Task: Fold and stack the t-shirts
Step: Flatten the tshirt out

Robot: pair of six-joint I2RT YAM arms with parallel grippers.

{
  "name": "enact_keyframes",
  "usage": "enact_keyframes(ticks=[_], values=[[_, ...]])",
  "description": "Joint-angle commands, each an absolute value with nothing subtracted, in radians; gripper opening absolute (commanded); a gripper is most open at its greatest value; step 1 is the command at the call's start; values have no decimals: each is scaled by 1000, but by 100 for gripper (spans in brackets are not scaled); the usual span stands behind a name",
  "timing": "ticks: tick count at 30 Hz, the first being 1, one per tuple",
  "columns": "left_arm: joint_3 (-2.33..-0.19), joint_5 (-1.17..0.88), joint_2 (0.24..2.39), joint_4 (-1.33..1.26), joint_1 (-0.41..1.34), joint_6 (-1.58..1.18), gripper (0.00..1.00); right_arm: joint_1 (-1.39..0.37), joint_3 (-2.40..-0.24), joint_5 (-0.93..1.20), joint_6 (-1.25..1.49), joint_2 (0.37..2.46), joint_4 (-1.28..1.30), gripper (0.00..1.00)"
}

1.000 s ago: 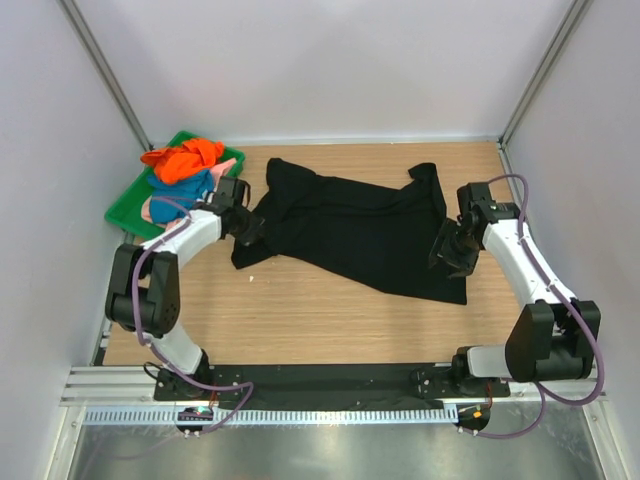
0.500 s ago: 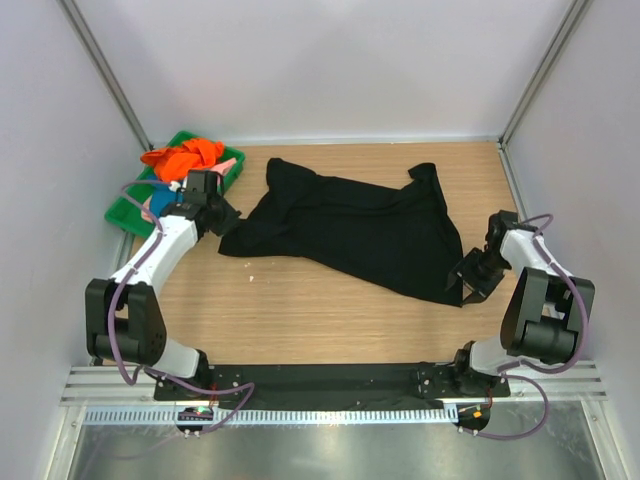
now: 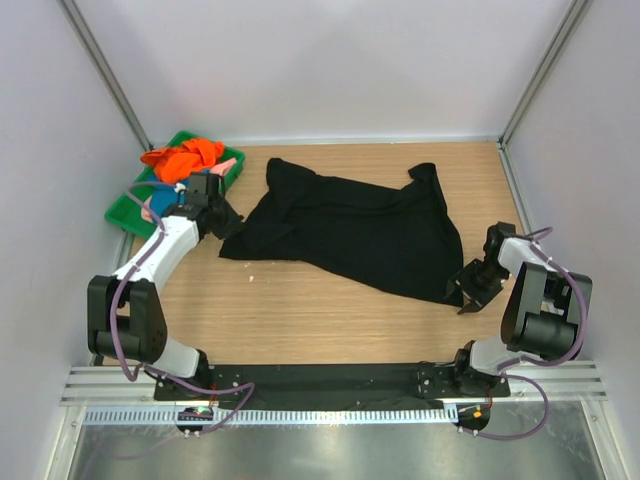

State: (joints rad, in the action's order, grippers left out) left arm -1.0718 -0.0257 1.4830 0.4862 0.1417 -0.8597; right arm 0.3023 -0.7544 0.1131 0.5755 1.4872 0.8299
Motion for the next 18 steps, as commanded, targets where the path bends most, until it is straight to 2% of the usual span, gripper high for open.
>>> enact_keyframes(ticks=[1,10,18], values=[[-1089,-58,1500,474,141,-845,0,307,-756,66,604,1512,772,55],[-1103,-67,1516,483,140,-844,0,308,-772,42,604,1560,729,49],[-1111,-66,1509,492,141,-841,0,308,-808,11,571,1580,730,50]])
